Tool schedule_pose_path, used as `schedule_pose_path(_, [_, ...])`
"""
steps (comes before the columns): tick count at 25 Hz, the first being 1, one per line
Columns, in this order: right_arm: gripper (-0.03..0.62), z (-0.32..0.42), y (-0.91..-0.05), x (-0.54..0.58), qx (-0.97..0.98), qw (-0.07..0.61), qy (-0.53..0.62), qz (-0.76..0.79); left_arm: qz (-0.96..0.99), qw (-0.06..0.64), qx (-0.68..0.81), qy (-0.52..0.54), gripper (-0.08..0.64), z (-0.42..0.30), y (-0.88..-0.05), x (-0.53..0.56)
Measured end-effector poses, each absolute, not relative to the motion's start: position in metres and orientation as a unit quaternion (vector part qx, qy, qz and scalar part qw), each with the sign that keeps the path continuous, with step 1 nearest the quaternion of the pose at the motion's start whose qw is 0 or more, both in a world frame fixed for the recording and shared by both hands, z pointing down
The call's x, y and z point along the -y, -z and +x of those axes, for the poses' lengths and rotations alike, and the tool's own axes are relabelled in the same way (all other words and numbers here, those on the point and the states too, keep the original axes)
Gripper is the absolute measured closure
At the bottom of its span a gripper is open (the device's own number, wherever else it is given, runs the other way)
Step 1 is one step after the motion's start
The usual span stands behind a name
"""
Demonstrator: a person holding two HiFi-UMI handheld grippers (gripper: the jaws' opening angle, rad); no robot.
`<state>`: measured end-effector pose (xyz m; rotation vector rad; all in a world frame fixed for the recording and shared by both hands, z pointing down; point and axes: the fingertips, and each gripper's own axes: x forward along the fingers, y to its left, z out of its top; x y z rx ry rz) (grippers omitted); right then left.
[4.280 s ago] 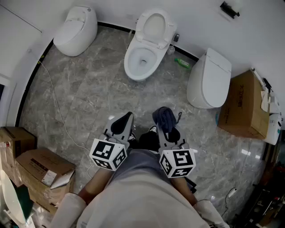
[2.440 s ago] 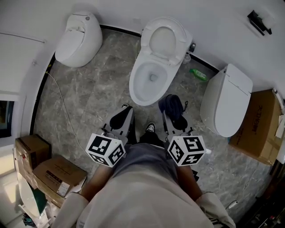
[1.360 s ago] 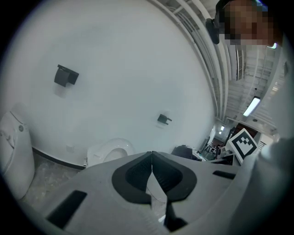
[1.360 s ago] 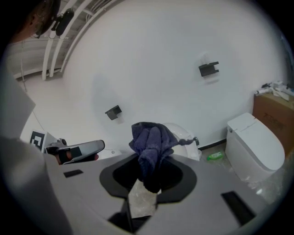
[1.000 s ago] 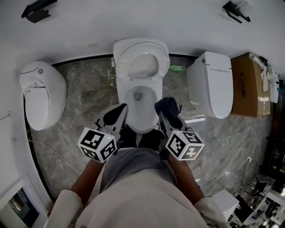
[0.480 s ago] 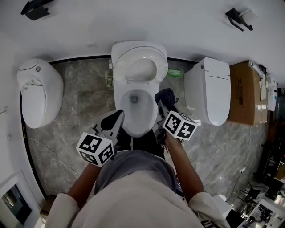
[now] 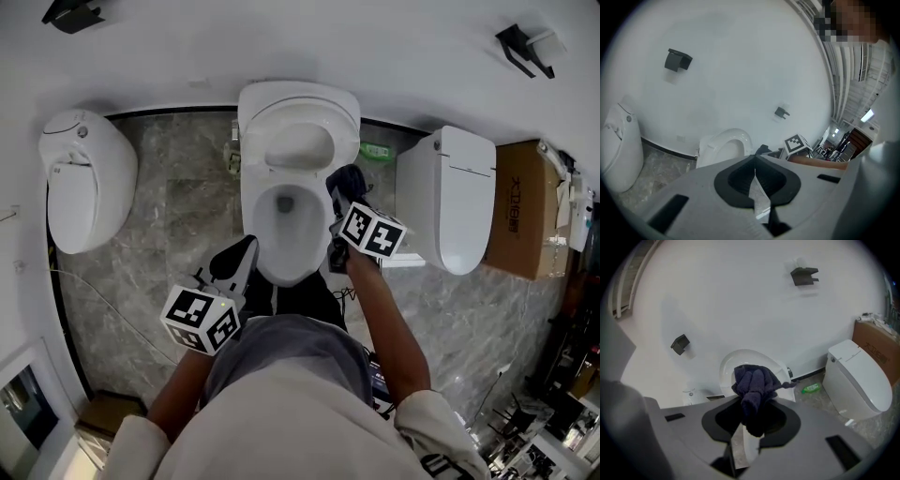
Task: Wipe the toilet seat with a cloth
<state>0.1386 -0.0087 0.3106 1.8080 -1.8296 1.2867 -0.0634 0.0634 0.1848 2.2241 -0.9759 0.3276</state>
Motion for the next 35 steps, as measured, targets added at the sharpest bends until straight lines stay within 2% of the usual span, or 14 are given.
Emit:
schedule_pose_path(9, [0.511, 0.158, -0.347, 0.045, 0.616, 0.147, -0.467, 0.617, 0.84, 0.347, 0.393, -0.136, 0.551, -0.056, -0.189, -0.061])
schedule_pose_path(13, [0.511, 0.171, -0.362, 0.06, 0.609, 0.161, -0.467, 0.621, 0.836, 0.362, 0.398, -0.106, 0.551, -0.058, -0.183, -0.059])
schedule_pose_path(19, [0.509, 0.181, -0.381, 0.086, 0.598, 0.174, -0.462, 0.631, 0.826, 0.364, 0.41, -0.129, 0.551, -0.072, -0.193, -0.063])
schedule_pose_path(35, [0.509, 0.174, -0.385, 0.125, 0.599, 0.203, -0.446, 0.633, 0.81, 0.383, 0.426, -0.128, 0.551, -0.104, -0.205, -0.059])
